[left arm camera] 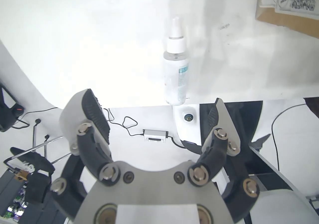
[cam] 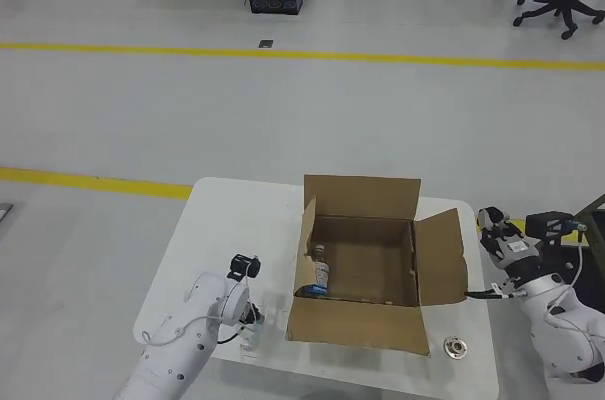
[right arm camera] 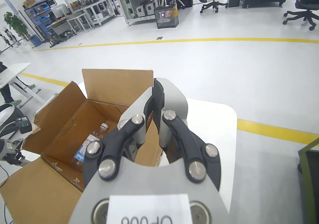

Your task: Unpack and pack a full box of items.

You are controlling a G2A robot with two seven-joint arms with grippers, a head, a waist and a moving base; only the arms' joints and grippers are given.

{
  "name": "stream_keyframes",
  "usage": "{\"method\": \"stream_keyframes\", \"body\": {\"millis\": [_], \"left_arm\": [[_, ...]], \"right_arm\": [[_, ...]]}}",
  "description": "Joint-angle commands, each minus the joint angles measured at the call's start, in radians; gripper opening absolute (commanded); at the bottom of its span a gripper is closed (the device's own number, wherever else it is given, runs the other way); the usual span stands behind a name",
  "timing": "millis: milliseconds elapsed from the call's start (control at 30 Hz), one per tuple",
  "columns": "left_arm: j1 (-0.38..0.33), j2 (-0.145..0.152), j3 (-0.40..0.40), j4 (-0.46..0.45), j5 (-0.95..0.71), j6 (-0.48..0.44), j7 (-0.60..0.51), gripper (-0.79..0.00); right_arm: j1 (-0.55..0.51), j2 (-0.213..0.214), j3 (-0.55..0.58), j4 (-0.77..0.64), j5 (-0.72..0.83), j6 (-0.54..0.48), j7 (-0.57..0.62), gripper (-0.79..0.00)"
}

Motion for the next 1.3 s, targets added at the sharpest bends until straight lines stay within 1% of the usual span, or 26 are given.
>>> {"method": "stream_keyframes", "body": {"millis": [0, 433, 567, 700, 833, 1000, 1267], "left_arm": [[-0.008, -0.003, 0.018, 0.021, 0.038, 0.008, 0.017, 0.0], [-0.008, -0.003, 0.018, 0.021, 0.038, 0.008, 0.017, 0.0], [0.013, -0.006, 0.021, 0.018, 0.006, -0.019, 0.072, 0.0], [0.023, -0.01, 0.038, 0.017, 0.009, -0.018, 0.072, 0.0], [0.017, -0.017, 0.056, 0.045, 0.0, -0.014, 0.061, 0.0], [0.001, -0.028, 0.068, 0.089, -0.051, 0.001, 0.038, 0.0], [-0.024, -0.044, 0.092, 0.169, -0.083, 0.018, 0.06, 0.0]], "right_arm": [[0.002, 0.0, 0.0, 0.001, -0.001, -0.001, 0.001, -0.785], [-0.006, -0.006, 0.0, 0.012, 0.009, 0.006, -0.002, -0.785], [-0.004, -0.007, -0.001, 0.013, 0.013, 0.007, 0.001, -0.785], [-0.003, -0.009, 0.001, 0.018, 0.024, 0.007, 0.004, -0.785], [-0.006, -0.01, 0.006, 0.024, 0.03, 0.005, 0.006, -0.785], [-0.009, -0.011, 0.011, 0.028, 0.035, 0.001, 0.007, -0.785], [-0.015, -0.013, 0.022, 0.028, 0.046, -0.004, 0.007, -0.785]]}}
